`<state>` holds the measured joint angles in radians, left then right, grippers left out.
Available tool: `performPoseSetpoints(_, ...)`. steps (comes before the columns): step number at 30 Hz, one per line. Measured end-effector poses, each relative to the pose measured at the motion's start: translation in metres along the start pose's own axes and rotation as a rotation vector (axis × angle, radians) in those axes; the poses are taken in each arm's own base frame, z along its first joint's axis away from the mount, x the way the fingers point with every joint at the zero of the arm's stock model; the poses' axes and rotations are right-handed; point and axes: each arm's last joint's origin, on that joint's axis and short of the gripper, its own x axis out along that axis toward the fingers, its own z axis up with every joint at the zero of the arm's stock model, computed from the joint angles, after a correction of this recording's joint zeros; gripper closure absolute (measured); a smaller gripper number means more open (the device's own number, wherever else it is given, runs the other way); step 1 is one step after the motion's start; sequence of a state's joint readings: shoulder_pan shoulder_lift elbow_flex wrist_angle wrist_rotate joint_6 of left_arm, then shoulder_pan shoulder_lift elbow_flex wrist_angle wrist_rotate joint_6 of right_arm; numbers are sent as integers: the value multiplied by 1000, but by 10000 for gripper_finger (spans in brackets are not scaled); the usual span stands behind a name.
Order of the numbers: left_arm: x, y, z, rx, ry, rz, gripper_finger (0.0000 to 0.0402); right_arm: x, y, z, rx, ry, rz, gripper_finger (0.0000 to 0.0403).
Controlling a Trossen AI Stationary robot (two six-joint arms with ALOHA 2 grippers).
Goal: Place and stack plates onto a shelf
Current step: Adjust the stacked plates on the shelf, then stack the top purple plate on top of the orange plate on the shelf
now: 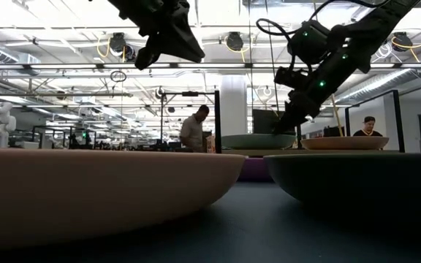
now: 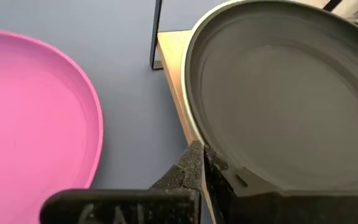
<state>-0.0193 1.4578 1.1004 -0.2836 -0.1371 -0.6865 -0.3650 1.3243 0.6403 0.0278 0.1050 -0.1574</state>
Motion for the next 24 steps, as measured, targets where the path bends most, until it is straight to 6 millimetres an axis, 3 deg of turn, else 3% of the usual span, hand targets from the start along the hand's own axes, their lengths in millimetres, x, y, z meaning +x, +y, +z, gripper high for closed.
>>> performPoseSetpoints(7, 0, 0, -1, 13, 5, 2, 357, -22, 6, 6, 110, -41, 27, 403)
performPoseSetpoints(17, 0, 0, -1, 54, 18, -11, 357, -73, 25, 10, 327, -15, 129, 403)
performPoseSetpoints(24, 0, 2, -4, 52, 59, -5, 357, -98, 41, 18, 558, 2, 217, 403)
